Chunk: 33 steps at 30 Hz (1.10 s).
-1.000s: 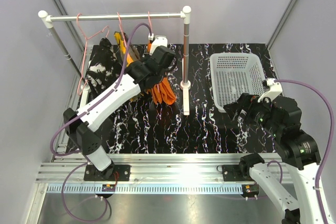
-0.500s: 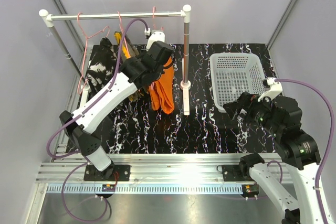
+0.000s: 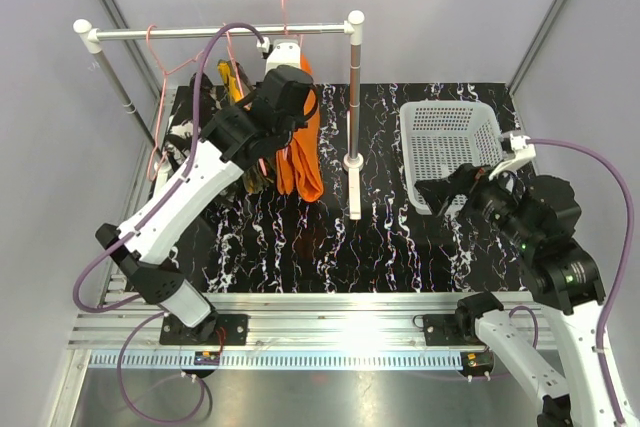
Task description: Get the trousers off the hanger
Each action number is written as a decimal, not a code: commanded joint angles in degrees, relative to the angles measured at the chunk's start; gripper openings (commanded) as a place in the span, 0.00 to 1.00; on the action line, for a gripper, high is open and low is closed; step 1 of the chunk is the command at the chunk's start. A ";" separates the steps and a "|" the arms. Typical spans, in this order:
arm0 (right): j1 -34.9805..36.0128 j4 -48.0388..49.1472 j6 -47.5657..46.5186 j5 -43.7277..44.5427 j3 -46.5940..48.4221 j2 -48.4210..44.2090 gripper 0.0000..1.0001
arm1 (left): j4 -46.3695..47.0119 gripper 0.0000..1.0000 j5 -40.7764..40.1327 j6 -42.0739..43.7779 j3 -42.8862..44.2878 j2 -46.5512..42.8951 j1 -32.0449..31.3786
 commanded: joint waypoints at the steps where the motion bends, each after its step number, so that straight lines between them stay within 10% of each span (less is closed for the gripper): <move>1: 0.34 8.68 -2.23 -10.25 1.48 4.27 0.99 | 10.34 0.00 -1.94 -2.47 3.32 -6.91 -1.27; 9: 4.28 11.32 -7.23 -13.37 6.49 18.25 0.99 | 6.46 0.00 -0.63 -17.16 -5.81 -15.25 -4.44; 19: 39.41 23.61 -16.38 18.09 -2.45 18.00 0.99 | 11.65 0.00 0.69 -30.68 -19.09 -25.01 -11.91; 33: 53.69 41.64 -16.03 39.89 -9.15 23.71 0.91 | 14.11 0.00 -3.44 -33.94 -19.62 -23.97 -19.12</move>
